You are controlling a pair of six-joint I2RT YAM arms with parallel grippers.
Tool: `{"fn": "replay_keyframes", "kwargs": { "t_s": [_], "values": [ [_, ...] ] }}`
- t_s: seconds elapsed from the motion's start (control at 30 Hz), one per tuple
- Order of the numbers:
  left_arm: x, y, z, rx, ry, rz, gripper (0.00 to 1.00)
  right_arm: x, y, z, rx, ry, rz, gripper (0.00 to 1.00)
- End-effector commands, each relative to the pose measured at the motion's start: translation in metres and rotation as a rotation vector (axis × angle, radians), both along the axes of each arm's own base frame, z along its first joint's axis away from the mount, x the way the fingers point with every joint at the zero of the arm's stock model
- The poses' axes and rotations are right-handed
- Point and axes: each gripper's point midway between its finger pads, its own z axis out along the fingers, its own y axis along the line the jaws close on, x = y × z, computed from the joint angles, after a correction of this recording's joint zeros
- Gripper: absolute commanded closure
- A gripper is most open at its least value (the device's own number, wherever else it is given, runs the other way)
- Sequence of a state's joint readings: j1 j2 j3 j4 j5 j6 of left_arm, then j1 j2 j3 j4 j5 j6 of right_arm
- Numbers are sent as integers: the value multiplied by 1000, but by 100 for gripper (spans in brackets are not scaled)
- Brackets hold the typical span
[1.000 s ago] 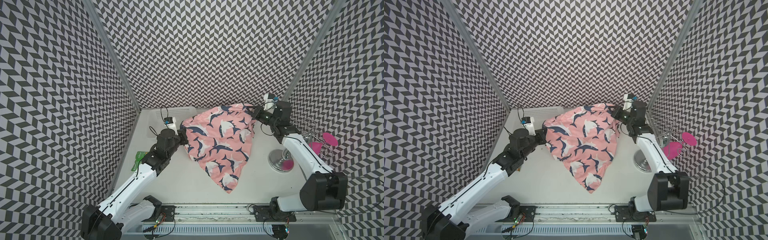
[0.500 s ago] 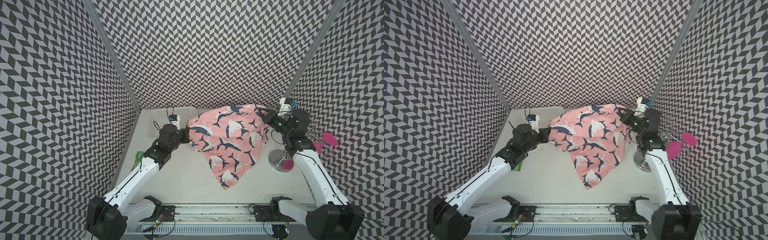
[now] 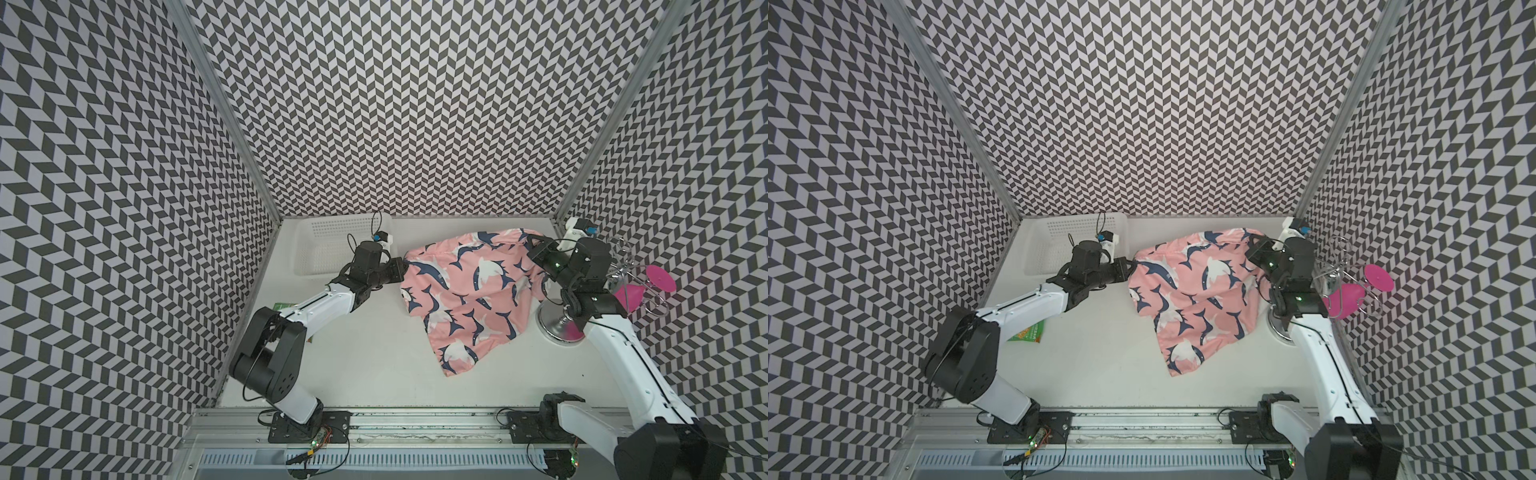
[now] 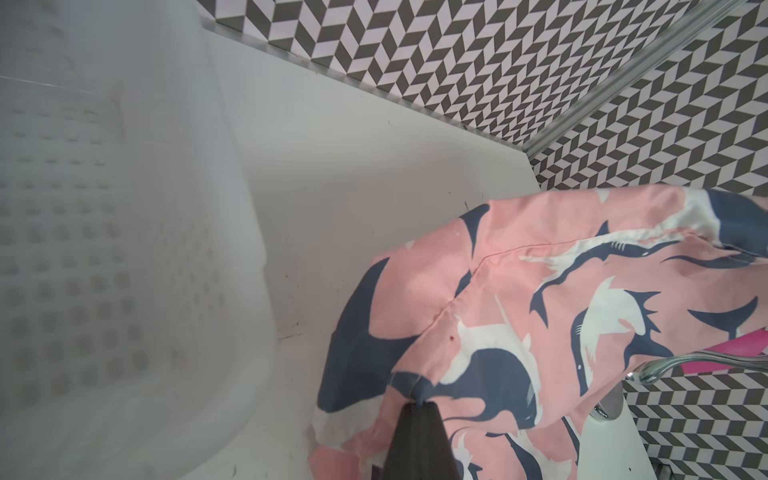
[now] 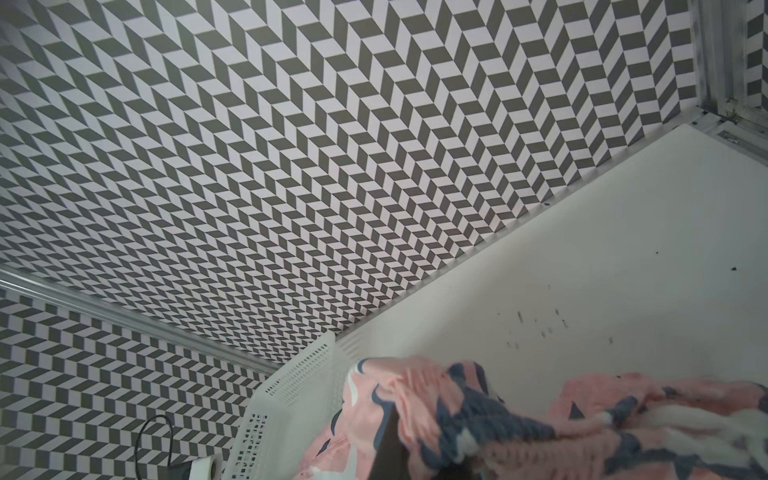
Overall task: Roll up the shorts
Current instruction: Move the bin to the corner of the board.
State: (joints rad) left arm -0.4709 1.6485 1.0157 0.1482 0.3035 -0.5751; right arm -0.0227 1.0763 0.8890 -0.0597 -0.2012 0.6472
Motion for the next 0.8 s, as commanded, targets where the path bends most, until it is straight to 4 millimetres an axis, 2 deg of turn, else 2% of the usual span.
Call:
{"fn": "replay_keyframes", "kwargs": {
  "t_s": [0.0, 0.1, 0.23, 0.37, 0.5, 0.57, 0.6, 0.67, 0.77],
  "values": [
    [25, -21, 26, -78, -108, -34, 100, 7, -3, 8, -18, -51, -10, 99],
    [43, -24, -2, -28, -71, -13, 100, 12, 8, -3, -1, -23, 47, 99],
    [59, -3, -36, 80, -12, 98, 100, 19, 28, -13, -12, 12, 126, 99],
    [64, 33, -44, 211, 5, 246, 100, 24, 50, -16, -39, 21, 192, 99],
    [62, 85, -49, 336, 22, 402, 100, 26, 69, -15, -63, 22, 242, 99],
    [61, 104, -44, 352, 10, 448, 100, 25, 74, -11, -67, 15, 256, 99],
    [62, 110, -34, 351, -3, 463, 100, 24, 76, -8, -67, 6, 264, 99],
    [61, 115, -10, 347, -42, 471, 100, 22, 78, 3, -69, -16, 274, 99],
    [55, 109, 42, 278, -141, 441, 100, 18, 78, 32, -84, -86, 277, 99]
  ]
}}
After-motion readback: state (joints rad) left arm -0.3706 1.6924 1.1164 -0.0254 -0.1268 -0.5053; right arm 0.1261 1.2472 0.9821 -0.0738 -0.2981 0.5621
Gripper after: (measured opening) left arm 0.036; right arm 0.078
